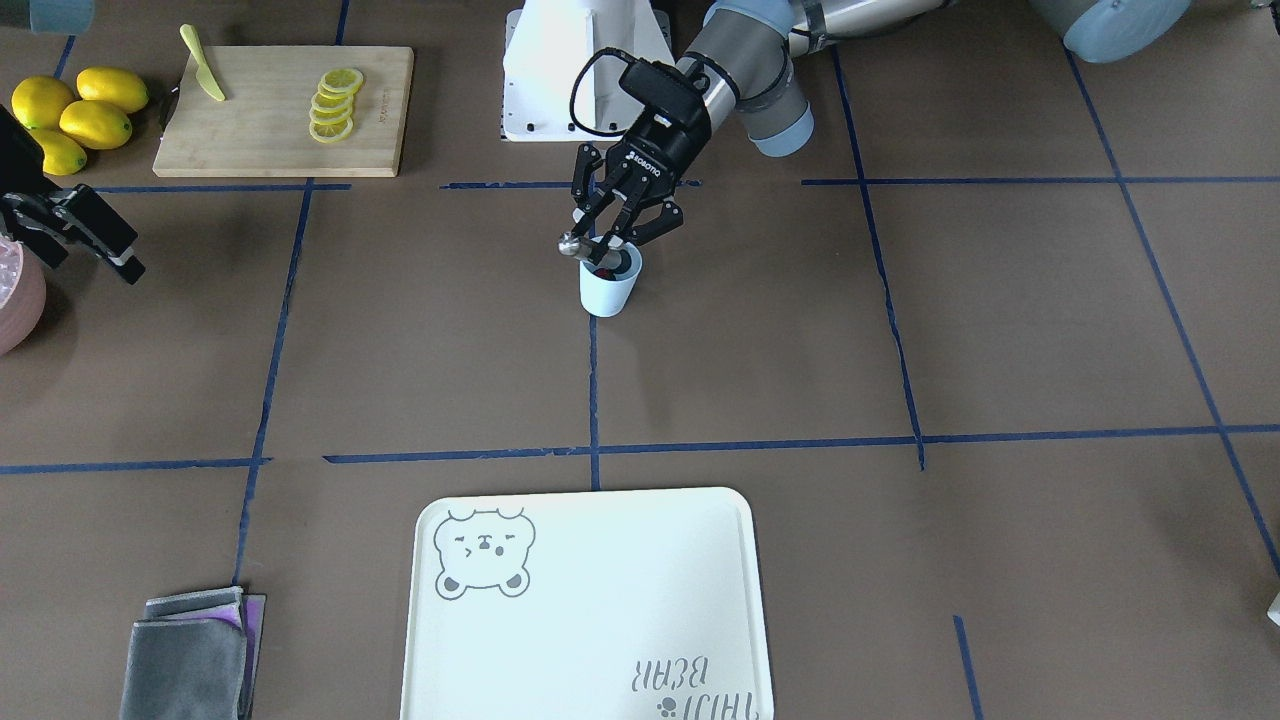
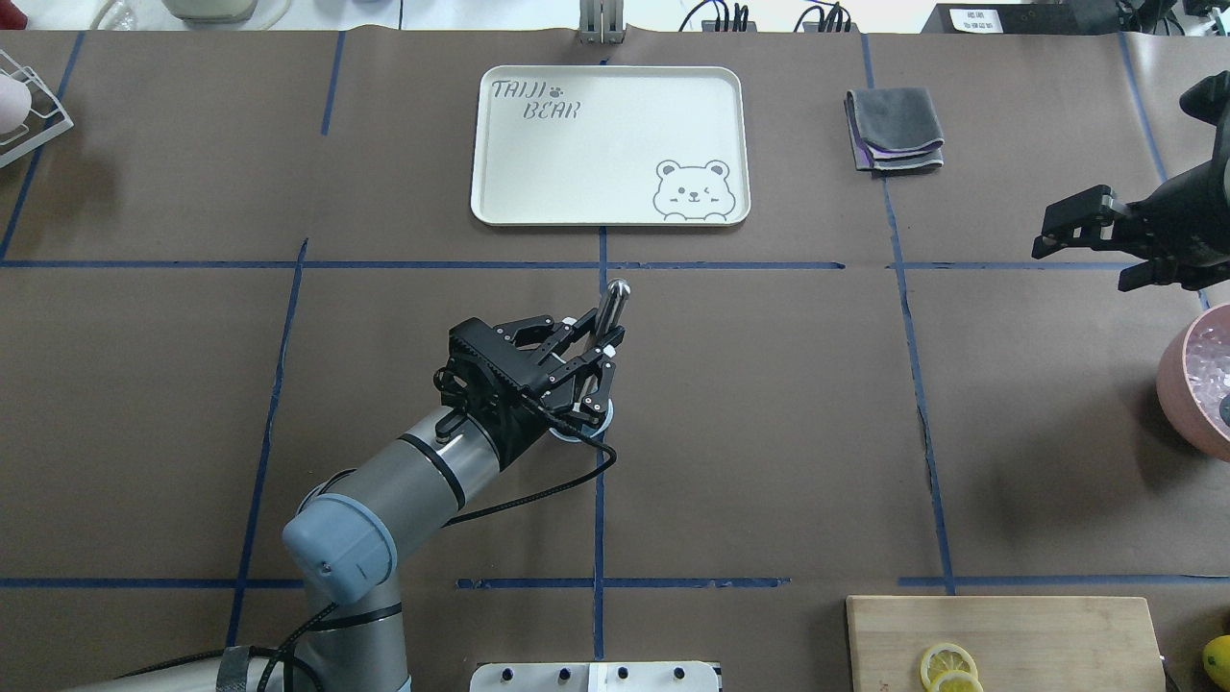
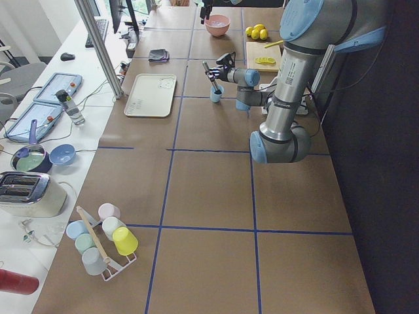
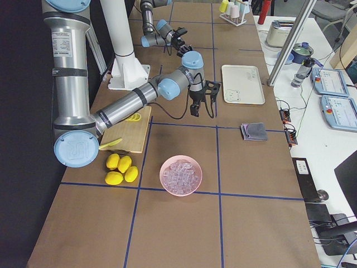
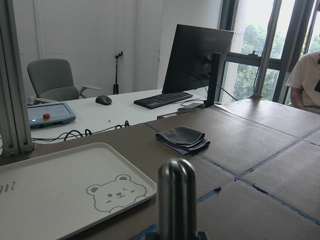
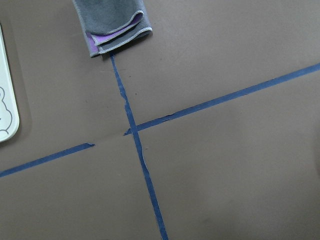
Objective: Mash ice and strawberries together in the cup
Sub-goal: 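Press the muddler down on the ice and strawberry with the left gripper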
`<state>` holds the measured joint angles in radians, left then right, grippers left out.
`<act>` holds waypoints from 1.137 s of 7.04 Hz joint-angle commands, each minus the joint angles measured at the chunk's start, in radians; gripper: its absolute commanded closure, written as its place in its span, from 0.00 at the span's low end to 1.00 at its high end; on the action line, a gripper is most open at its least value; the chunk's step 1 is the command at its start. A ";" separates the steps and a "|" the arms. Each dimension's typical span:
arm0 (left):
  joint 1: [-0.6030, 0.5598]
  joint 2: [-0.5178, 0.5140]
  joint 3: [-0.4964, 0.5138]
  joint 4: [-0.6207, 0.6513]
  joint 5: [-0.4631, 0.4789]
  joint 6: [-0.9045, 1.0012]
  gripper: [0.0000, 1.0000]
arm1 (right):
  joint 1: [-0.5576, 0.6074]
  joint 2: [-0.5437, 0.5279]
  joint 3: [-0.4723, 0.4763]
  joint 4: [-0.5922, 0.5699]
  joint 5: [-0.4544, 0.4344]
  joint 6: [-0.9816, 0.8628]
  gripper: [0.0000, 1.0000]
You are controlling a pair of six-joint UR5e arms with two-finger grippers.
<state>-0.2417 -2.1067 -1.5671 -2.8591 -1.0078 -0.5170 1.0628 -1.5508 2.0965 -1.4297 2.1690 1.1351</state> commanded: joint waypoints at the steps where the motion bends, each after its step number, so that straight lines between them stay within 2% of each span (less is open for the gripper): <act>1: 0.001 -0.009 -0.005 -0.008 -0.005 0.023 1.00 | 0.000 0.000 0.002 0.000 0.000 0.000 0.00; 3: -0.002 -0.015 -0.077 0.003 -0.011 0.048 1.00 | 0.000 0.000 0.007 0.000 0.002 0.008 0.00; 5: -0.037 -0.024 -0.083 0.006 -0.008 0.048 1.00 | 0.002 -0.002 0.008 0.000 0.002 0.011 0.00; 6: -0.054 -0.044 -0.085 0.050 -0.008 0.046 1.00 | 0.002 -0.008 0.016 0.000 0.002 0.012 0.00; 8: -0.103 -0.044 -0.228 0.371 -0.009 0.045 1.00 | 0.003 -0.012 0.019 -0.002 -0.002 0.012 0.00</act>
<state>-0.3225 -2.1516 -1.7149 -2.6634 -1.0172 -0.4712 1.0651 -1.5603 2.1129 -1.4300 2.1692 1.1472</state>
